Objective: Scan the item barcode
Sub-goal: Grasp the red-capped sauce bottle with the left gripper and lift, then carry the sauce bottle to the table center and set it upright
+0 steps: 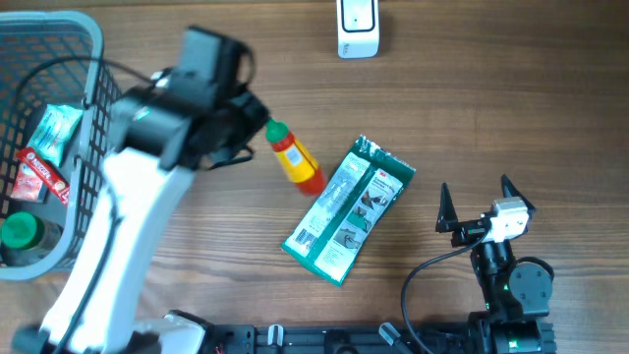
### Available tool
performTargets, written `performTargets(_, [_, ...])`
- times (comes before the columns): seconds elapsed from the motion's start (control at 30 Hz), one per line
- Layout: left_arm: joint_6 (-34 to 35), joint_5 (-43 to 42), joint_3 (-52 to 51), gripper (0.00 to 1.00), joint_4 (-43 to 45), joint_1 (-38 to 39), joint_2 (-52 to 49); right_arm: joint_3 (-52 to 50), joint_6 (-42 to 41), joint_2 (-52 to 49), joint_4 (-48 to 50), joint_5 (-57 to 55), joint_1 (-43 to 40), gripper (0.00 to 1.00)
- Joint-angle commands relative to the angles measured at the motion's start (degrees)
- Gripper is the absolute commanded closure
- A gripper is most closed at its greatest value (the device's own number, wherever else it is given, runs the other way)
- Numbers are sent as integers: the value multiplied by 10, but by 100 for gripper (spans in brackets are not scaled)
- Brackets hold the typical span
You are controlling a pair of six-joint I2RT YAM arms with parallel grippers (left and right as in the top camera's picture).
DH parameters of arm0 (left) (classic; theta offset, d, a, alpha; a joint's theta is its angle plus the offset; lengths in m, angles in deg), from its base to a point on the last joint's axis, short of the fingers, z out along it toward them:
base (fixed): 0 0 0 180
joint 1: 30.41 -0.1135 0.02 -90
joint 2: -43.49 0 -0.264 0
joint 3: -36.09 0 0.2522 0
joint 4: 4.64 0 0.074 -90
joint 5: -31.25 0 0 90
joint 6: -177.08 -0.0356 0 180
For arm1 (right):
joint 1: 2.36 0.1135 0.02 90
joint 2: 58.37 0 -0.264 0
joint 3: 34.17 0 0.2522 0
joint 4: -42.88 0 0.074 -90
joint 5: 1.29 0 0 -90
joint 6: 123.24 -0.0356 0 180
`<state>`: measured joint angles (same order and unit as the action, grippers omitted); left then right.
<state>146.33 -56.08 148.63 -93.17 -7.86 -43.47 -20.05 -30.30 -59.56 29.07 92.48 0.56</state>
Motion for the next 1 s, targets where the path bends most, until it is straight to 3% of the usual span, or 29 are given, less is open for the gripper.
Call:
performTargets(0.0, [16, 33, 4, 57, 5, 16, -65, 0, 5, 0, 1, -8, 3, 0])
performTargets(0.13, [4, 41, 4, 43, 50, 25, -121, 0, 5, 0, 1, -8, 3, 0])
performTargets(0.23, [-35, 41, 4, 23, 86, 35, -163, 0, 5, 0, 1, -8, 3, 0])
performTargets(0.33, [-36, 41, 4, 13, 107, 43, -212, 0, 5, 0, 1, -8, 3, 0])
performTargets(0.43, [-36, 41, 4, 13, 125, 43, -255, 0, 5, 0, 1, -8, 3, 0])
performTargets(0.63, [-65, 31, 4, 36, 135, 42, -341, 0, 5, 0, 1, -8, 3, 0])
performTargets(0.97, [-87, 0, 4, 22, 115, 43, -365, 0, 5, 0, 1, -8, 3, 0])
